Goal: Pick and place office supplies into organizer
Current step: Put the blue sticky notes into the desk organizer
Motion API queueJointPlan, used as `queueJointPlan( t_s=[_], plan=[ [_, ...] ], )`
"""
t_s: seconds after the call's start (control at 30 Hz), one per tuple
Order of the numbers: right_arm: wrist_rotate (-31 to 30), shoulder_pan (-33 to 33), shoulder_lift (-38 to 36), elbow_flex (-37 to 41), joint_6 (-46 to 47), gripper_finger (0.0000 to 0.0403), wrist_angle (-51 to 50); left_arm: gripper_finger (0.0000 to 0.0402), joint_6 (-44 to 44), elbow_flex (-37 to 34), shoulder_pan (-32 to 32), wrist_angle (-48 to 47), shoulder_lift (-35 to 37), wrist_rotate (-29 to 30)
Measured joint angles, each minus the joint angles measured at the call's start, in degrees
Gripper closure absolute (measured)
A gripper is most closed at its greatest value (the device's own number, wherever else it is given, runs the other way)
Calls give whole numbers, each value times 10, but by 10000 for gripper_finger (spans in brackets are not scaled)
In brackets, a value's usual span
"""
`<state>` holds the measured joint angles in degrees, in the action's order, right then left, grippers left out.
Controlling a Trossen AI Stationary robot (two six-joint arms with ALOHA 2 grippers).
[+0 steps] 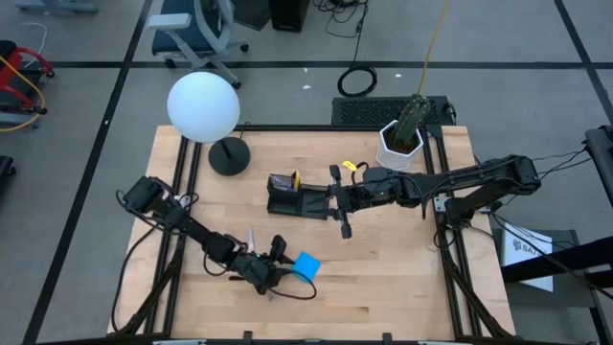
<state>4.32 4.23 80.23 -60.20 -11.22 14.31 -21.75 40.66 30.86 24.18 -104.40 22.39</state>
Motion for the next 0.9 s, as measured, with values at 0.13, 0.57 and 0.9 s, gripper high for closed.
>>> queueJointPlan(
  t_s=[0.13, 0.57, 0.9],
  plan=[
    [0, 0, 0, 0, 0, 328, 0, 248, 0, 0, -1, 1, 0, -3],
    [0, 0, 0, 0, 0, 328, 0, 248, -2, 0, -1, 16, -2, -17],
    [0, 0, 0, 0, 0, 328, 5, 247, -2, 34, -9, 40, -57, -18]
  ],
)
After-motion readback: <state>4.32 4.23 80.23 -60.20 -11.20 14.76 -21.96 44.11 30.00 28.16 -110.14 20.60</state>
